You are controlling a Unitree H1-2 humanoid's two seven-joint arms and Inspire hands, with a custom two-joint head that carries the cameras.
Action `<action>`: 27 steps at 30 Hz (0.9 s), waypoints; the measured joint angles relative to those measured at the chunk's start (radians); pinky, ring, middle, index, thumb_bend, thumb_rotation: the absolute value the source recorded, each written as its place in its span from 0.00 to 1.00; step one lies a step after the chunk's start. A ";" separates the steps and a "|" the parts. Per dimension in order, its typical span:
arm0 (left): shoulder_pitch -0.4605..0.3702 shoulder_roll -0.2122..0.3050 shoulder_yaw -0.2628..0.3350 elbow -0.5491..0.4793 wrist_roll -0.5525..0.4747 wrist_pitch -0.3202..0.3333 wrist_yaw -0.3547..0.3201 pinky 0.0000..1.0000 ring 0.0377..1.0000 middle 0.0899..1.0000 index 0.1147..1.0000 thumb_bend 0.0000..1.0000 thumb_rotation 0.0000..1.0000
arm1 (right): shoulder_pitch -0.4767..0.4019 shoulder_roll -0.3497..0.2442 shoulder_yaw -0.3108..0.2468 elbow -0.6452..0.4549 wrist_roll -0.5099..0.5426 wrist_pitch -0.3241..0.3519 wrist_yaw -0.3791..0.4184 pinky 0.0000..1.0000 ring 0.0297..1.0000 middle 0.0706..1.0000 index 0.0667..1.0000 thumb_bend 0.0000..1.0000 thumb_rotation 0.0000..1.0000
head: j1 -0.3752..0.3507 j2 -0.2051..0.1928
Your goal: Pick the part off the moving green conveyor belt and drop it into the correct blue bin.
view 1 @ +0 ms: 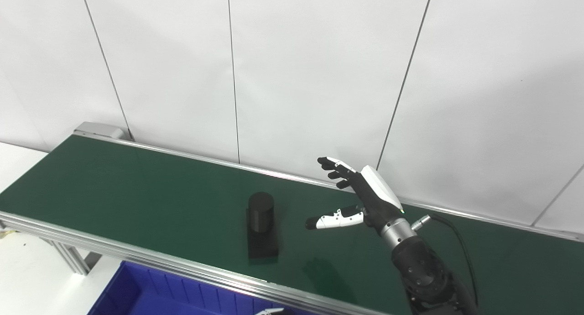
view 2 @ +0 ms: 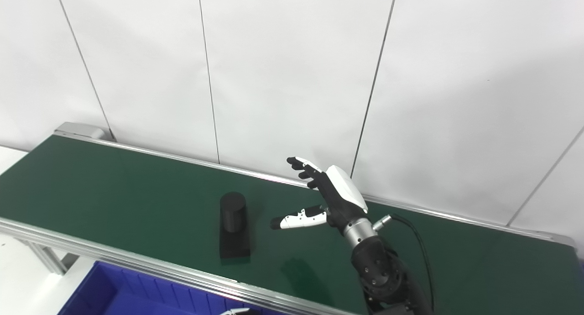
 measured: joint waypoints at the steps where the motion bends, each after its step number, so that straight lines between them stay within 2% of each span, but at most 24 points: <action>1: 0.000 0.000 -0.003 0.000 0.001 0.000 0.000 0.66 0.75 0.78 0.75 0.98 0.10 | -0.006 0.004 0.000 0.013 0.000 0.000 0.000 0.77 0.83 0.86 0.88 0.85 0.30 | 0.000 0.002; 5: 0.000 0.006 -0.019 -0.001 0.002 0.000 0.000 0.64 0.74 0.76 0.73 0.98 0.12 | -0.026 0.020 0.007 0.071 -0.003 0.000 -0.001 0.75 0.82 0.85 0.87 0.86 0.31 | 0.000 0.002; 11: 0.001 0.023 -0.042 -0.020 0.006 0.000 0.002 0.69 0.76 0.76 0.71 1.00 0.11 | -0.062 0.050 0.037 0.155 -0.023 0.003 -0.006 0.71 0.80 0.84 0.87 0.88 0.32 | 0.003 0.005; 19: 0.003 0.039 -0.064 -0.033 0.009 0.000 0.004 0.68 0.76 0.77 0.70 1.00 0.14 | -0.098 0.078 0.061 0.232 -0.042 0.002 -0.009 0.72 0.82 0.85 0.87 0.88 0.32 | 0.014 0.012; 22: 0.003 0.041 -0.077 -0.033 0.006 0.000 0.004 0.68 0.76 0.77 0.70 1.00 0.11 | -0.106 0.083 0.072 0.258 -0.052 0.002 -0.012 0.72 0.83 0.86 0.87 0.89 0.34 | 0.015 0.012; 27: 0.003 0.042 -0.084 -0.034 0.004 0.000 0.004 0.67 0.75 0.77 0.70 1.00 0.13 | -0.118 0.097 0.085 0.312 -0.061 0.002 -0.026 0.75 0.85 0.88 0.88 0.89 0.34 | 0.020 0.015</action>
